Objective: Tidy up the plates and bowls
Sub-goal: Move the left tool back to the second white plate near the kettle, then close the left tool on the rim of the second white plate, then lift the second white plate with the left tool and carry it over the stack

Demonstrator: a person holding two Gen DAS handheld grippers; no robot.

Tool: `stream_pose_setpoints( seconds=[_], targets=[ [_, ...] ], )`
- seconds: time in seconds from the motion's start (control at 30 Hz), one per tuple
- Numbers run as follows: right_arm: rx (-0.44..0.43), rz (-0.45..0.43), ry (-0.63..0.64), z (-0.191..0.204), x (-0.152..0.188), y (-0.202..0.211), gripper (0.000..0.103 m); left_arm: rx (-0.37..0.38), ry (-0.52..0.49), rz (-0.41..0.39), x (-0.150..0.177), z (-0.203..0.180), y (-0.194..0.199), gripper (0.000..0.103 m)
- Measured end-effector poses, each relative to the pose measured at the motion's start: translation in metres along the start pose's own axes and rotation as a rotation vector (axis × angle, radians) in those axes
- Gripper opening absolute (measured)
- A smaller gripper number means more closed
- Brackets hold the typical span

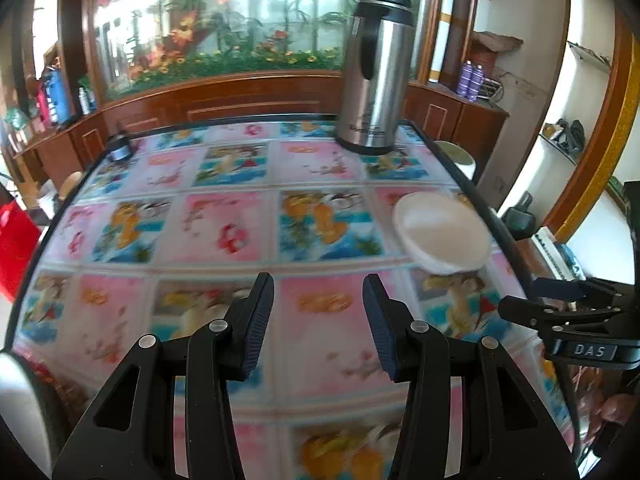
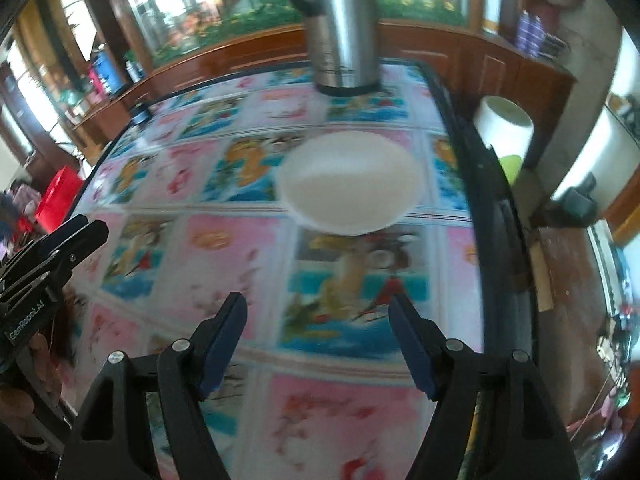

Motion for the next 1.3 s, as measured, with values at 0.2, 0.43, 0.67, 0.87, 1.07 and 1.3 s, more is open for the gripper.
stream_pose_setpoints(
  seconds=[0.2, 0.43, 0.67, 0.87, 1.07, 1.3],
  targets=[
    [0.017, 0.002, -0.028, -0.03, -0.015, -0.014, 0.074, 0.0, -0.009, 0.041, -0.013, -0.035, -0.037, 0.046],
    [0.042, 0.031, -0.044, -0.054, -0.038, -0.041, 0.074, -0.002, 0.018, 0.065, -0.028, -0.055, -0.071, 0.046],
    [0.054, 0.054, -0.024, -0.065, -0.052, -0.06, 0.073, 0.001, 0.017, 0.115, -0.031, -0.071, -0.101, 0.046],
    [0.045, 0.074, -0.003, -0.068, -0.055, -0.07, 0.054, 0.0, 0.034, 0.173, -0.027, -0.074, -0.124, 0.046],
    [0.051, 0.069, 0.027, -0.065, -0.058, -0.071, 0.021, 0.004, 0.027, 0.177, -0.025, -0.077, -0.136, 0.041],
    [0.031, 0.061, 0.045, -0.057, -0.057, -0.067, 0.017, 0.005, 0.012, 0.219, -0.023, -0.074, -0.141, 0.012]
  ],
)
Point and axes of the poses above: each gripper's, at about its wrist camera, not at the fingertips, and y roughly against the way its jaws point, z to its left, x to its underside, the point moved 2 cm from there along -y, roughly the way its jaws point, and after that the axes turned 11 degrees about y, right-handed, at the moved point
